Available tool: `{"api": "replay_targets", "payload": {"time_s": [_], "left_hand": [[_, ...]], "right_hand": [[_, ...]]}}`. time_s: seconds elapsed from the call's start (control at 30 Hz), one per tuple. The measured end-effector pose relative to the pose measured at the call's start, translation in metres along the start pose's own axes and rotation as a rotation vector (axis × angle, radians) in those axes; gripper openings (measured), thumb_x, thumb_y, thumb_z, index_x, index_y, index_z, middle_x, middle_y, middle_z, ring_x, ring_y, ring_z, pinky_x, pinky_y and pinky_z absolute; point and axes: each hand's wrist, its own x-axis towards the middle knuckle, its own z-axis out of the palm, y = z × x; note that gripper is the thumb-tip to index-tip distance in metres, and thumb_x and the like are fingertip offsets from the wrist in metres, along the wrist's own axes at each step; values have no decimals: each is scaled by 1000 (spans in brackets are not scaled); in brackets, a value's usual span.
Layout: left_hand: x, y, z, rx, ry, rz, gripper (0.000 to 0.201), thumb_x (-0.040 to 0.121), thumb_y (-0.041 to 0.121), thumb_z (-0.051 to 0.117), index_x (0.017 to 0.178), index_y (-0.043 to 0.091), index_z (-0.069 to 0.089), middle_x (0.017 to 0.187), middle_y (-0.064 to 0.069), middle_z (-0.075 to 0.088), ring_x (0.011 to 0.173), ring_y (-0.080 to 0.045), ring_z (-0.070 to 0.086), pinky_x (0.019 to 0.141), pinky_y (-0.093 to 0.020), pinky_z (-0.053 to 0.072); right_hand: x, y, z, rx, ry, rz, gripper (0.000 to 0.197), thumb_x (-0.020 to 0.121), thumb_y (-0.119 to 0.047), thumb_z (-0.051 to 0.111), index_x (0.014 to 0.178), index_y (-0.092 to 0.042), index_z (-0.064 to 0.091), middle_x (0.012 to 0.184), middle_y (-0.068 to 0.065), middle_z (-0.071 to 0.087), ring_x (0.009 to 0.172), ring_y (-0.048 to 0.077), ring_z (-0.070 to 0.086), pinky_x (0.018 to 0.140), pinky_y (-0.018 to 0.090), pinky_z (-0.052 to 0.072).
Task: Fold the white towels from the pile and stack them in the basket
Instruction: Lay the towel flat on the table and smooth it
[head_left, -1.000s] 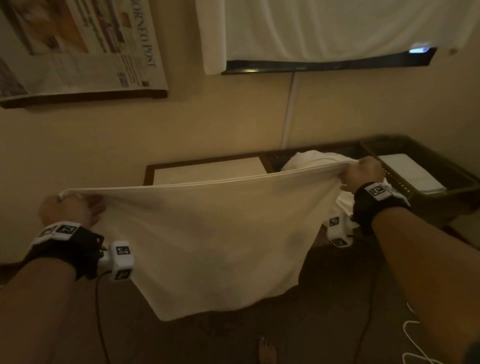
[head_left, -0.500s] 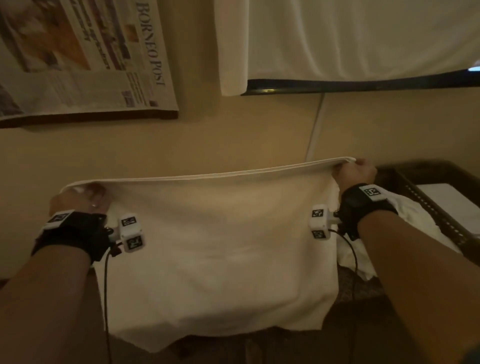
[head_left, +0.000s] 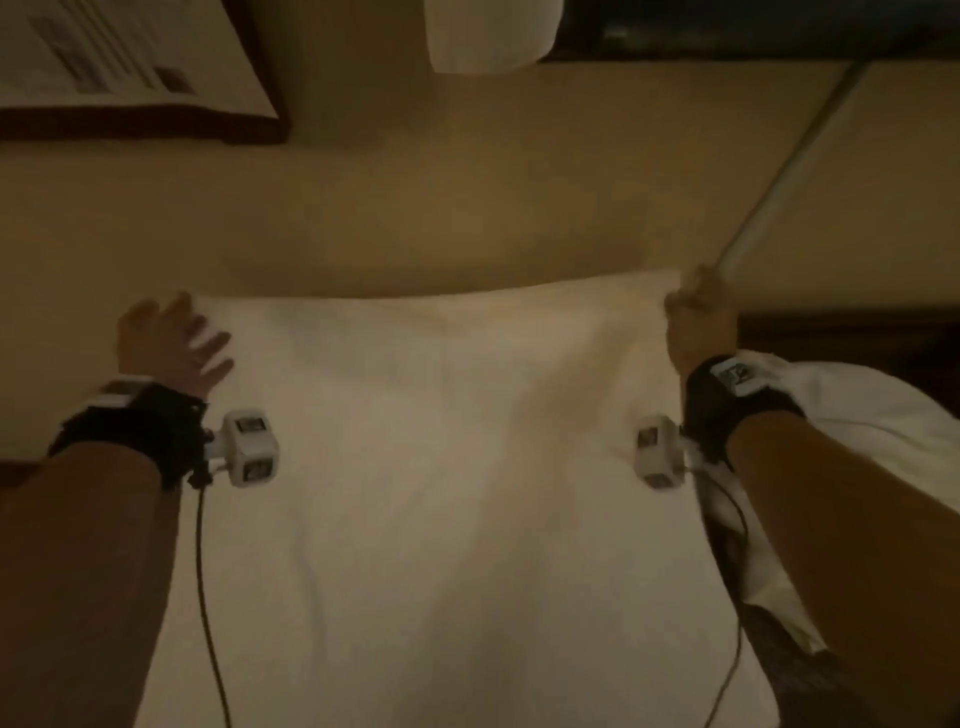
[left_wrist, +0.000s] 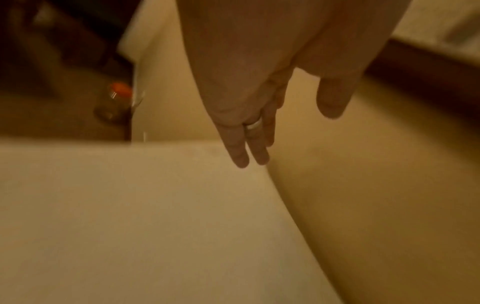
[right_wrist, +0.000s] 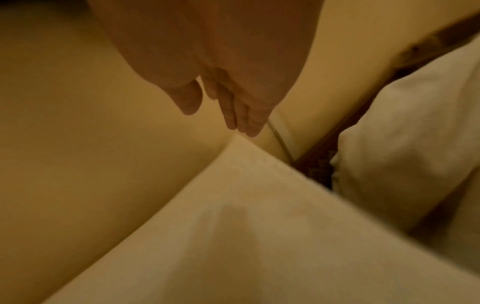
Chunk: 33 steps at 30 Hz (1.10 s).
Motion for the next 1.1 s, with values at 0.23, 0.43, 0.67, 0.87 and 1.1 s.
{"api": "replay_targets", "payload": {"time_s": [0.23, 0.43, 0.67, 0.87, 1.1], "left_hand": [[-1, -126, -32, 1735, -71, -170, 84, 90, 54, 59, 156, 34, 11, 165, -2, -4, 150, -32, 7, 121, -48, 16], [48, -126, -24, 1827, -77, -143, 82, 90, 60, 54, 155, 40, 7, 164, 4, -14, 151, -29, -6, 120, -55, 14], [115, -106, 2, 1875, -108, -50, 82, 90, 61, 53, 155, 37, 9, 165, 1, -9, 151, -31, -1, 120, -53, 13], [115, -105, 3, 1806, -61, 131, 75, 93, 48, 57, 155, 24, 24, 165, -2, 7, 150, -26, 12, 122, -42, 13], [20, -133, -48, 1919, -163, 115, 73, 98, 53, 42, 157, 30, 7, 165, -3, -9, 151, -29, 0, 121, -49, 12]], "right_hand": [[-56, 108, 68, -941, -710, -149, 72, 96, -58, 34, 154, -32, -1, 162, 7, -11, 148, 38, -3, 118, 53, 17], [-26, 99, 87, -1065, -651, -189, 74, 94, -61, 29, 153, -30, -5, 161, 12, -14, 147, 42, -2, 115, 56, 23], [27, 91, 114, -1111, -646, -190, 77, 93, -64, 28, 153, -27, -4, 160, 16, -12, 146, 45, -1, 116, 59, 18], [53, 90, 114, -1026, -669, -153, 84, 84, -74, 27, 154, -33, 7, 163, 7, -10, 148, 36, -6, 118, 57, 12], [-56, 106, 69, -1036, -607, -195, 69, 97, -56, 28, 154, -27, 3, 162, 9, -7, 149, 33, 1, 116, 55, 21]]}}
